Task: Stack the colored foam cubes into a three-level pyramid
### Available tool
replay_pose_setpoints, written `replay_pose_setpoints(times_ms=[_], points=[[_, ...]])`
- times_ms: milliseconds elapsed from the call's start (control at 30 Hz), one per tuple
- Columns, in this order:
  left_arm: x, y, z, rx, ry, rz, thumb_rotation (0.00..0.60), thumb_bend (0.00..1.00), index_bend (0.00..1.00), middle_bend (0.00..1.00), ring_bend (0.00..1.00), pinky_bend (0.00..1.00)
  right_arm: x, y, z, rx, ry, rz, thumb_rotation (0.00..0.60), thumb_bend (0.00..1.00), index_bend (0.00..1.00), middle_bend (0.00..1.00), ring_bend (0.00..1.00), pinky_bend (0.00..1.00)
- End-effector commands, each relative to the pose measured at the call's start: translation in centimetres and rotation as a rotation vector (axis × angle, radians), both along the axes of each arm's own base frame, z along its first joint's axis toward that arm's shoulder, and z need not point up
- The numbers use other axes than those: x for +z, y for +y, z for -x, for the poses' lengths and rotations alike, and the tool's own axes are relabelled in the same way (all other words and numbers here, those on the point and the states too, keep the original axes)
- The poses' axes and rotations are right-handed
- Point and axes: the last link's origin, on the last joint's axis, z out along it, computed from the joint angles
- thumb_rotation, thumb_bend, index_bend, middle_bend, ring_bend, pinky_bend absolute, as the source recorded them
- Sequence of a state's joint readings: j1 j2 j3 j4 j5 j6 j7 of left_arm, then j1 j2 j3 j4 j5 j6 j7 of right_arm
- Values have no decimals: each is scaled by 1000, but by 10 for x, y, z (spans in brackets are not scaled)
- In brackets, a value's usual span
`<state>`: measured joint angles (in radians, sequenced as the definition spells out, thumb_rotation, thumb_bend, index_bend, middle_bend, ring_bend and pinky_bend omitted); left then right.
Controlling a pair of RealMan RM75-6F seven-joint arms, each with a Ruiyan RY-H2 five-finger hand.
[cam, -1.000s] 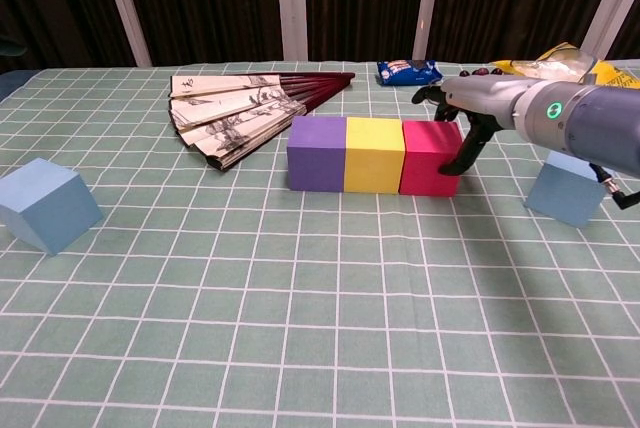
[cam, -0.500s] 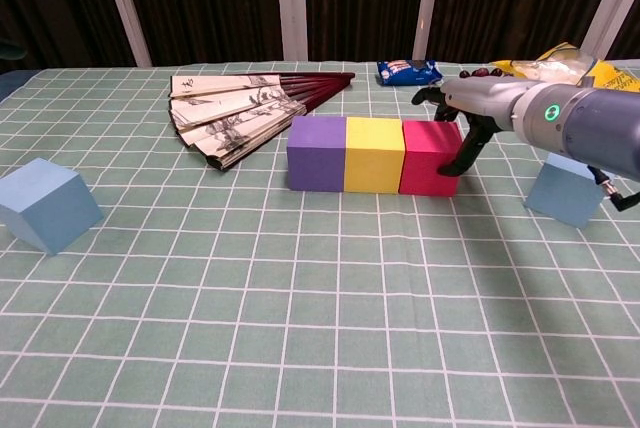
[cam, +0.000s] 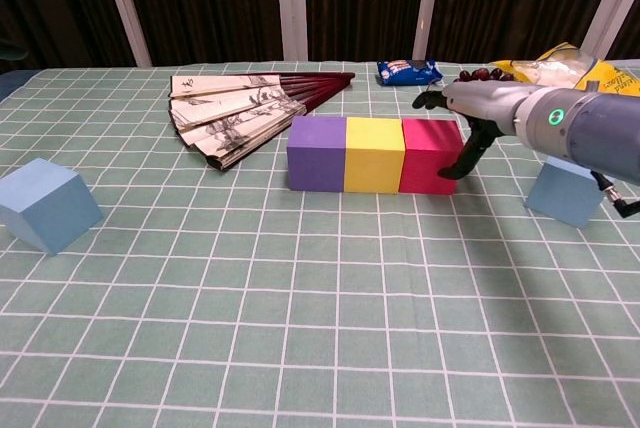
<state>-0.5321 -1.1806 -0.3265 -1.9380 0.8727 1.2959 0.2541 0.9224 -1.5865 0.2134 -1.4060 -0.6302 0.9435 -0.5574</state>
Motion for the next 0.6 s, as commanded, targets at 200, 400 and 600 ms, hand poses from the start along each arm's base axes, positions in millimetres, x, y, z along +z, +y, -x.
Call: replay_pose_setpoints(times_ms=[200,400,600], points=[[0,0,0,-1,-6,3,600,66,0,42,62,47,8,6,-2,4,0,14,600,307,0,52,29,0],[0,-2,-2,-7,-12,11,600,67,0,42,62,47,15,11,3,-23,7,23,600,307,0,59,29,0],[1,-3,-4,-14,-24,9,600,67,0,42,62,47,16,15,8,-44,1,16,600,306,0,101,41,0]])
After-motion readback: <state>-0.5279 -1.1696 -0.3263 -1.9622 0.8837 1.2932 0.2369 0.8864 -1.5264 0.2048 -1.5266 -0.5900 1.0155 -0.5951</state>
